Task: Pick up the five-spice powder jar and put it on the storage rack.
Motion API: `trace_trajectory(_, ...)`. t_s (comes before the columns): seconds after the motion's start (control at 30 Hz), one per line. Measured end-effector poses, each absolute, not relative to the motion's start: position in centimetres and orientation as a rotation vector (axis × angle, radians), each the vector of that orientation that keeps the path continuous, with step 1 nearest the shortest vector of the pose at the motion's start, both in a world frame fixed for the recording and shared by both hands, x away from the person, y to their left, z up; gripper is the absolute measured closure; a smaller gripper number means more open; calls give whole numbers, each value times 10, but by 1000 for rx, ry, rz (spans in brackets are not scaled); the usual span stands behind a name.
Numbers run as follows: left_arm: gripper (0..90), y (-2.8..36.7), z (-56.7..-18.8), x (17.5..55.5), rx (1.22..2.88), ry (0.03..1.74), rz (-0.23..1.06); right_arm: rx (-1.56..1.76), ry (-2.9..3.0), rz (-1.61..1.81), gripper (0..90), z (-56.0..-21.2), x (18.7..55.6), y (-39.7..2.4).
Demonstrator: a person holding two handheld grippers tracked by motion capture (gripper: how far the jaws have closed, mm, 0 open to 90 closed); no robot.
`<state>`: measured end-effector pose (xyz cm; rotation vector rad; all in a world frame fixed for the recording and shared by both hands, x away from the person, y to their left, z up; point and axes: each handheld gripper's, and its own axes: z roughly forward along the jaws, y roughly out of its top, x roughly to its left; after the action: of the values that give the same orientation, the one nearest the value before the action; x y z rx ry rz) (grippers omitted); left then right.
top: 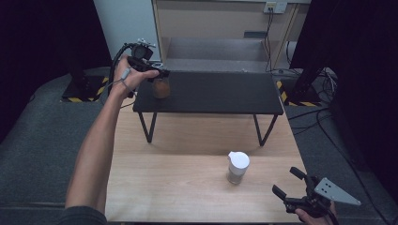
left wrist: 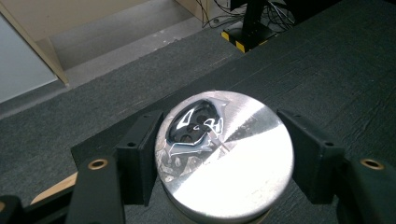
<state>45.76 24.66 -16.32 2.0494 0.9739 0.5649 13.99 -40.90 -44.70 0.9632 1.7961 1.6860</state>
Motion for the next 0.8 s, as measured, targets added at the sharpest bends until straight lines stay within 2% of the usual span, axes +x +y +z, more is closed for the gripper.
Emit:
trace_trajectory(0.07,313,246,-164,457,2052,971,562,964,1796,1687,32,-447,140,-409)
trace_trajectory(0.13,198,244,-164,457,2046,980,545,961,1800,1686,33,-447,140,-409)
trace_trajectory(0.17,187,241,-165,455,2048,978,574,963,1800,1687,33,-447,140,-409)
trace_trajectory(0.2,116,240,-165,454,2040,985,578,962,1800,1687,33,-447,140,-409)
trace_trajectory(0.23,94,240,-166,455,2032,987,568,962,1800,1686,33,-447,140,-409)
trace_trajectory(0.53,76,250,-160,440,1930,954,604,962,1798,1687,33,-447,140,-409)
trace_trajectory(0.8,70,264,-154,414,1831,855,610,956,1801,1687,33,-447,140,-409)
